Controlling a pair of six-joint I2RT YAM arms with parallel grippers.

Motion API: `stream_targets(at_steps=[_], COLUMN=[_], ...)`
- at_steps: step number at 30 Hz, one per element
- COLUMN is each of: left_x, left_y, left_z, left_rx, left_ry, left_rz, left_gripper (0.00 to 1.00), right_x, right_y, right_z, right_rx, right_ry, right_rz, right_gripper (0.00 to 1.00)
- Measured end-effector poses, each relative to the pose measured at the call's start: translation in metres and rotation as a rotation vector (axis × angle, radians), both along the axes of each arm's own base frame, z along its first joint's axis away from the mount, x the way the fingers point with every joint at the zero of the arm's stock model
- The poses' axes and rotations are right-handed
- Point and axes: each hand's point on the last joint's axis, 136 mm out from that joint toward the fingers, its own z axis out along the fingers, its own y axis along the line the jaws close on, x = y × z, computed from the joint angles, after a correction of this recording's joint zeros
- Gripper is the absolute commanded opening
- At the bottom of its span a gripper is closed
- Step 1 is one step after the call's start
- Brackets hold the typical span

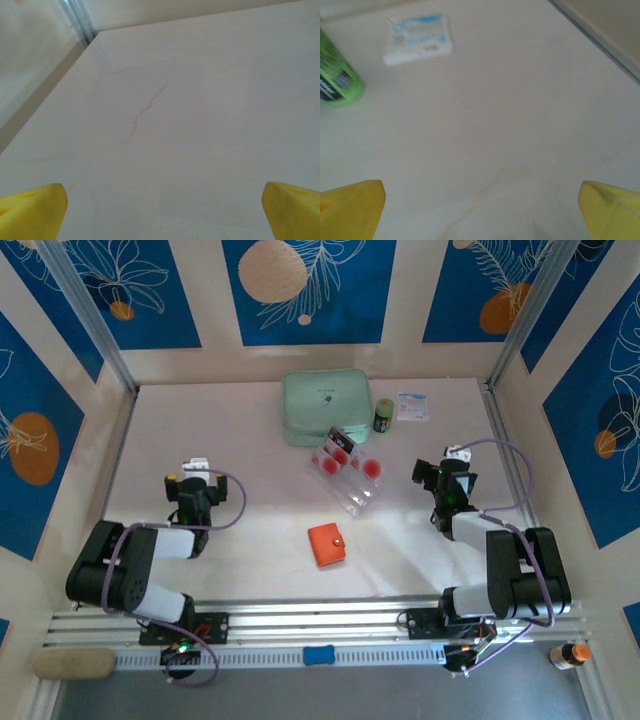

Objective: Put the credit cards into the card holder

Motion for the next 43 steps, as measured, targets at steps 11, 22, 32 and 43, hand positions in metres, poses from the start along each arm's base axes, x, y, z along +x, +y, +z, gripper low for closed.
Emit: stream_targets(at_steps=[11,22,32,43], left_x=[0.013,0.025,0.025,0.025], left_y=[-0.016,-0.008,-0.010,-0.010], left_z=[-0.008,0.000,0.000,0.000], left_rx=[-0.030,-0.088,-0.092,-0.092], left_ry=[-0.006,-0.022,-0.021,-0.021], left_rz=[-0.117,-0.134,-0.144,-0.144], left_gripper=[1.00,1.00,1.00,1.00], right_x=[0.013,0.021,0.020,0.019], right_y=[0.042,0.048,0.049,0.050], right_z=[-0.020,-0.008,-0.008,-0.010], right_rx=[0.031,0.040,0.039,0.046], right_ry=[-0.024,-0.055,-0.056,-0.049], right_rz=[0.280,0.327,0.334,0.342], right_gripper=[0.99,0.99,0.99,0.99])
